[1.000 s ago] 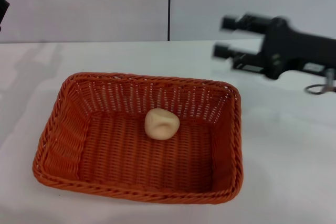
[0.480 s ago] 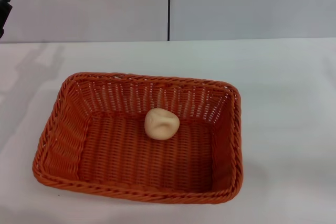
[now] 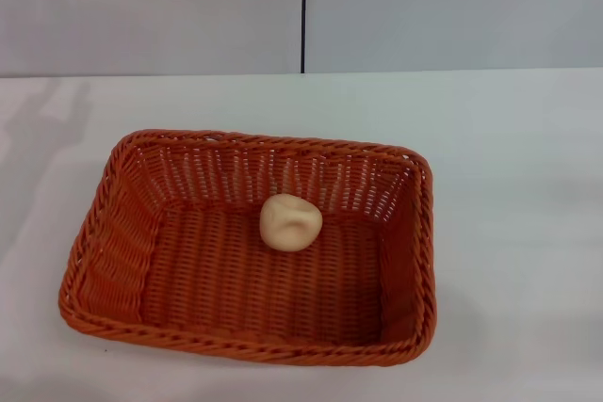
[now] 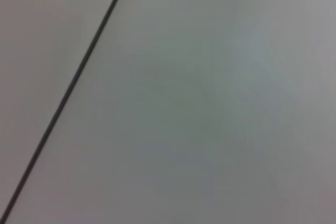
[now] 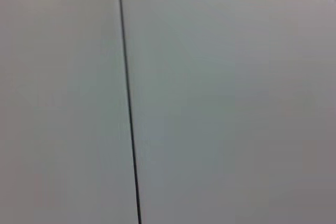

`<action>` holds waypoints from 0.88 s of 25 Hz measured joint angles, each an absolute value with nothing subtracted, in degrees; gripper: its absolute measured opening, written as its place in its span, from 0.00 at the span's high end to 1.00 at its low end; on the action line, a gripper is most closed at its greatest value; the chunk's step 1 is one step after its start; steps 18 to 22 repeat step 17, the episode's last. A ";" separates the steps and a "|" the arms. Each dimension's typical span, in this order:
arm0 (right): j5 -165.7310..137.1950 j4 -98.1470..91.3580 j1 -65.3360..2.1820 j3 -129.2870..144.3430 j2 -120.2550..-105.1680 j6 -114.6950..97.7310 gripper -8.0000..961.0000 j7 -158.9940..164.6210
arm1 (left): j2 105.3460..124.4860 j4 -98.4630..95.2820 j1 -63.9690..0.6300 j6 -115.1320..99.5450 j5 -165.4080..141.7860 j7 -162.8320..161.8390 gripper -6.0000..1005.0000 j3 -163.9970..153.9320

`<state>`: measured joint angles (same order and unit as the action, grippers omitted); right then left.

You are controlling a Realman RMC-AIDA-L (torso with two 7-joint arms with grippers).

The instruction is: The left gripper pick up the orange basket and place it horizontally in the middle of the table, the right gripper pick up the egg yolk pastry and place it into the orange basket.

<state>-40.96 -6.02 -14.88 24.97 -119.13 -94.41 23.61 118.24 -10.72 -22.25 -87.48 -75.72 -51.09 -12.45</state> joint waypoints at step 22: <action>-40.86 -4.61 -16.16 24.74 -119.01 -92.59 0.30 23.44 | 118.30 -9.96 -21.99 -87.67 -74.16 -49.84 0.52 -12.14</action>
